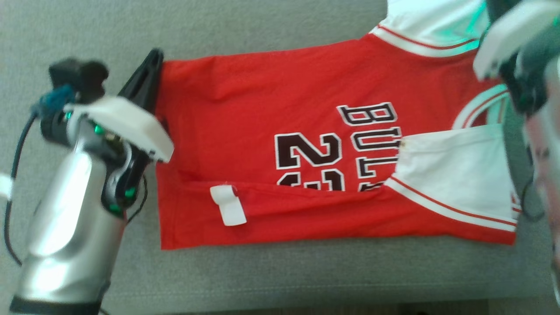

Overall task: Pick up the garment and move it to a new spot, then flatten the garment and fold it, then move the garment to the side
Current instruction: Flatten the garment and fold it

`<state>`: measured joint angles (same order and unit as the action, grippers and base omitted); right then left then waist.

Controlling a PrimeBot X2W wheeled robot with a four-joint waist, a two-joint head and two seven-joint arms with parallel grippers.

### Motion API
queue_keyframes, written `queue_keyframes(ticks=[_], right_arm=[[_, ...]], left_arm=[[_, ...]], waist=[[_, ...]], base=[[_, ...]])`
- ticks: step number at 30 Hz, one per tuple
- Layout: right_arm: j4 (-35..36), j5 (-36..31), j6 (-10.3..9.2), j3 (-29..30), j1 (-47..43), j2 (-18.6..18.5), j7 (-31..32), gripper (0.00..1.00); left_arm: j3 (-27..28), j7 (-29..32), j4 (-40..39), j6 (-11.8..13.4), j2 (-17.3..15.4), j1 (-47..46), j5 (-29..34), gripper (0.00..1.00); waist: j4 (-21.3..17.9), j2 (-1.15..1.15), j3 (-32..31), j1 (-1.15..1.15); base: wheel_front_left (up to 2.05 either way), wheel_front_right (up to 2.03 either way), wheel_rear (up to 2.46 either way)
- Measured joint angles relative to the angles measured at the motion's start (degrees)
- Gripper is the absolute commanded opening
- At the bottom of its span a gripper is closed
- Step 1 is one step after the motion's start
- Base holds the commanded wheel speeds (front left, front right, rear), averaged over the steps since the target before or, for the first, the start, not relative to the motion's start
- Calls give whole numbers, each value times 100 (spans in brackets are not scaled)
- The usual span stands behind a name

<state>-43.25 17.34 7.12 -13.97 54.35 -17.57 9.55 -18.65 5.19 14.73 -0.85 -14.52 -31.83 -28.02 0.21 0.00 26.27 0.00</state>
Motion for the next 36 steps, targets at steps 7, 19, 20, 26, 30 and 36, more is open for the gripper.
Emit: queue_keyframes(ticks=[7, 19, 20, 26, 30, 36], right_arm=[[1411, 304, 0, 191, -1612, -138, -360, 0], [3475, 60, 0, 1205, -4178, 352, 59, 0], [3573, 26, 0, 1260, -4296, 417, 100, 0], [3863, -70, 0, 1406, -4818, 727, 268, 0], [3885, -136, 0, 1450, -5002, 810, 275, 4], [3956, -207, 0, 1659, -5322, 932, 270, 100]], left_arm=[[216, -318, -325, 182, -98, 860, -142, 0], [286, -536, -1161, 492, -113, 2412, -371, 0], [283, -536, -1165, 498, -109, 2505, -408, 0], [244, -581, -996, 516, -36, 2713, -466, 0], [211, -638, -865, 513, 53, 2746, -545, 0], [189, -920, -870, 516, 160, 3218, -609, 100]], waist=[[-255, 0, -439, 0], [-395, 0, -911, 0], [-385, 0, -933, 0], [-377, 0, -1027, 0], [-408, 0, -1087, 0], [-425, 0, -1246, 0]], base=[[0, 0, 0], [0, 0, 0], [0, 0, 0], [0, 0, 0], [0, 0, 0], [0, 0, 0]])
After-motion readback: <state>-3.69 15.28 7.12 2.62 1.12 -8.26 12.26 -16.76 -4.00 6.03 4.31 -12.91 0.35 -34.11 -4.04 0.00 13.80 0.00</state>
